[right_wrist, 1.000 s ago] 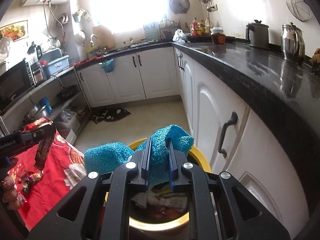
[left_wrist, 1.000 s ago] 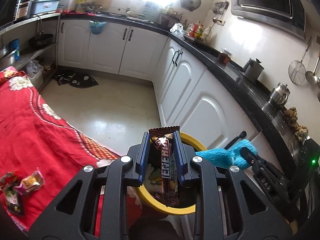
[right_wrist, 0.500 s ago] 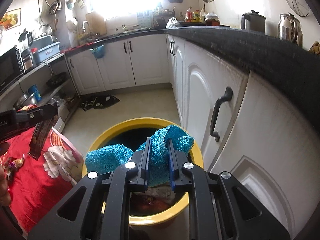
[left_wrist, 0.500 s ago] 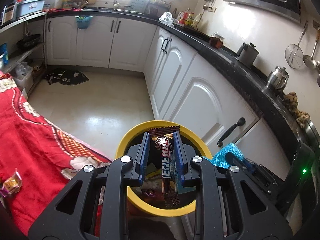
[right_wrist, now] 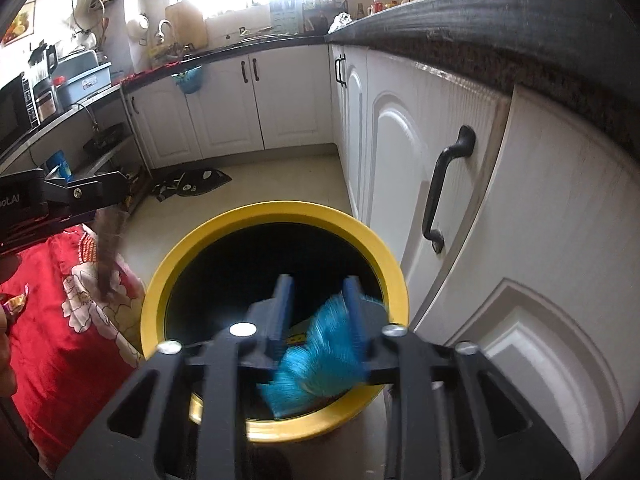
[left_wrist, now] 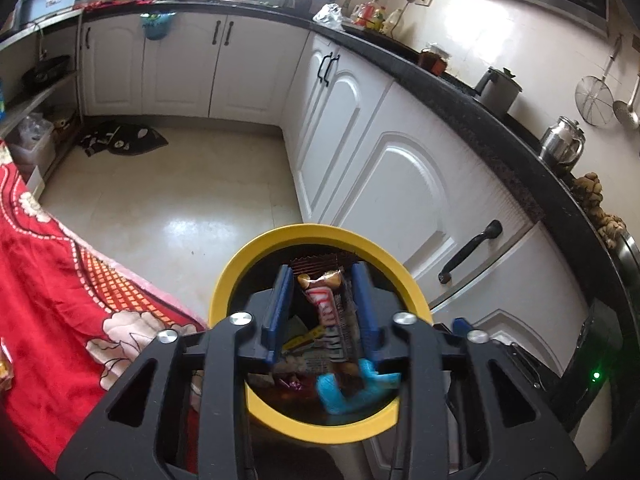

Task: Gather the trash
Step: 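Open both tools to drop the chocolate bar and towel into the bin, then withdraw both tools from the bin back toward the bed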

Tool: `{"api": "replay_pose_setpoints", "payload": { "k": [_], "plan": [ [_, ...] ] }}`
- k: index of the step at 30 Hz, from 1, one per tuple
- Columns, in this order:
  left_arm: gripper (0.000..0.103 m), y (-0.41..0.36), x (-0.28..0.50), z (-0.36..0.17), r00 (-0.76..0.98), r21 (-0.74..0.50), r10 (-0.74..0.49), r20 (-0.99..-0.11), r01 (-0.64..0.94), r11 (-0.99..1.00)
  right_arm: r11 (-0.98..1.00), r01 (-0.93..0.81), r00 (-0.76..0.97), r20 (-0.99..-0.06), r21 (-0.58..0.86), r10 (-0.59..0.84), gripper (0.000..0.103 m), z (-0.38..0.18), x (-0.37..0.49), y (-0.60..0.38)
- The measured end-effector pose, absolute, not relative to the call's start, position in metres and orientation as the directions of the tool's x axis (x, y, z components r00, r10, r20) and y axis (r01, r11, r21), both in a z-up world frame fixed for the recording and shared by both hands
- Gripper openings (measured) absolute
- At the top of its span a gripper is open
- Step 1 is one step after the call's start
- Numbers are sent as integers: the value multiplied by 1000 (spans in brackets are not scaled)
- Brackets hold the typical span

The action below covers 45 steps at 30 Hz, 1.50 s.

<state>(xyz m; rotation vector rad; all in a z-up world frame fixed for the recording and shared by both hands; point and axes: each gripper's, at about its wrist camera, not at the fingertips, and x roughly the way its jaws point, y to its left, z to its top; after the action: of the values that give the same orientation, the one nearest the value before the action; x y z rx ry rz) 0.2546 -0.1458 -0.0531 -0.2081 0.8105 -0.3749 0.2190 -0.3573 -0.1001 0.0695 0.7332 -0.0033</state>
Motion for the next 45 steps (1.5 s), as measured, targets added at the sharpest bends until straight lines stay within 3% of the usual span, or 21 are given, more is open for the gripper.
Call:
{"api": "replay_pose_setpoints", "payload": {
  "k": [1, 5, 7, 9, 18, 32, 45],
  "plan": [
    [46, -144, 255, -54, 629, -324, -399, -667, 237, 916, 997, 28, 743, -668, 66, 23, 39, -101, 218, -357],
    [60, -131, 254, -55, 634, -326, -381, -673, 208, 922, 996, 32, 746, -666, 86, 33, 50, -99, 216, -357],
    [80, -121, 251, -52, 650, -314, -355, -672, 183, 931, 995, 32, 752, -658, 98, 41, 53, -96, 214, -356],
    [92, -111, 247, -49, 664, -308, -332, -670, 159, 938, 994, 26, 758, -651, 103, 48, 54, -93, 211, -353],
    [92, -45, 219, -26, 742, -279, -199, -640, 17, 960, 988, -60, 788, -600, 145, 136, 59, -64, 199, -326],
    [92, 61, 162, 4, 815, -269, -29, -579, -157, 950, 926, -351, 745, -557, 141, 368, 62, -26, 181, -220],
    [92, 127, 128, 1, 804, -267, 64, -591, -270, 925, 813, -574, 642, -563, 96, 520, 65, -18, 165, -123]
  ]
}}
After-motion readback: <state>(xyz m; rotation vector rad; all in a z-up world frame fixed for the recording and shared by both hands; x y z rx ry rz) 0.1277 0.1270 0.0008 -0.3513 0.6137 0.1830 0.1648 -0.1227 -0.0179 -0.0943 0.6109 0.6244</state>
